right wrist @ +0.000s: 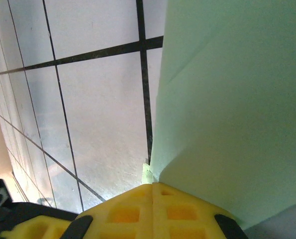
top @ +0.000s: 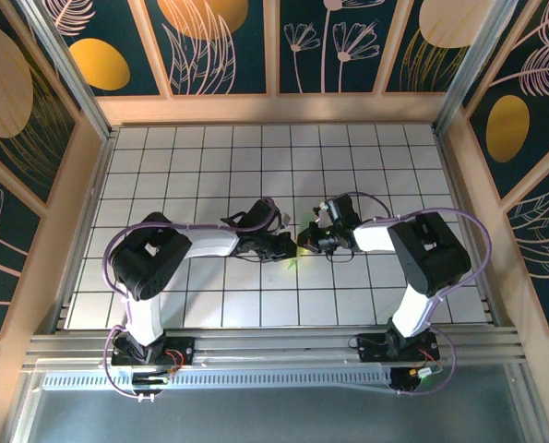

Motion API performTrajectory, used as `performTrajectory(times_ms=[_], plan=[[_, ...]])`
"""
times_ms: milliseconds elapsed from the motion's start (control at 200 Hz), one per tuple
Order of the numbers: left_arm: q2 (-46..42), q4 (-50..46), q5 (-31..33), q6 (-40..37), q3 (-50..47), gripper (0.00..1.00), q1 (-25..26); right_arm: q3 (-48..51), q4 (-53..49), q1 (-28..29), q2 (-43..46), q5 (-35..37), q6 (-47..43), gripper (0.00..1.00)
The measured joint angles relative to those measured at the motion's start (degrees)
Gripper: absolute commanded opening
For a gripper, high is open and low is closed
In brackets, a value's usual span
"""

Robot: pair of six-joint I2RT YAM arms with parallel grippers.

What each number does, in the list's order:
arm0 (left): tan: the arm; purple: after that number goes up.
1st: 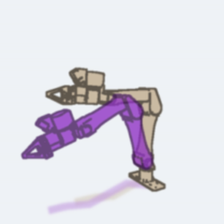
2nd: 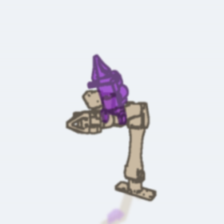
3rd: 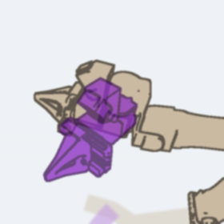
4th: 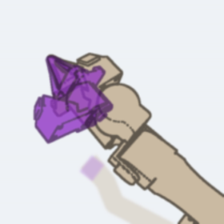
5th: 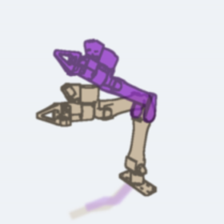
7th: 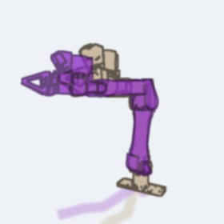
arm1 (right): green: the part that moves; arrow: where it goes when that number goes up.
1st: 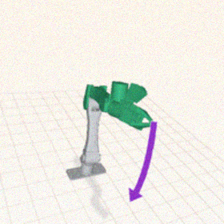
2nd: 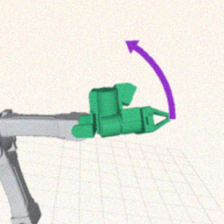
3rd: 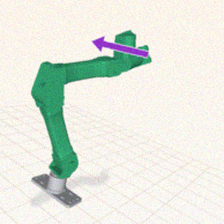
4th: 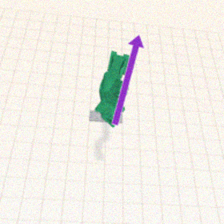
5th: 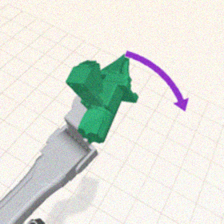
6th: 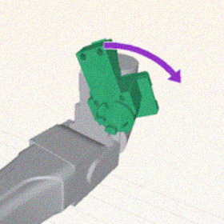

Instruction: Fold a paper plane with a square sheet of paper (fold left side to right side)

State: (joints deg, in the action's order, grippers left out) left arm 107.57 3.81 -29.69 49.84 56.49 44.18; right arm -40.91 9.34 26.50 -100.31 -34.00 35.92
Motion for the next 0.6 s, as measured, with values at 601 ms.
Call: performTrajectory(times_ms=[601], plan=[[-0.1,3.5,-7.4,1.9,-3.3,0.01,-0.4,-0.6,-0.8,-0.5,-0.7,-1.5,-2.6,0.0]])
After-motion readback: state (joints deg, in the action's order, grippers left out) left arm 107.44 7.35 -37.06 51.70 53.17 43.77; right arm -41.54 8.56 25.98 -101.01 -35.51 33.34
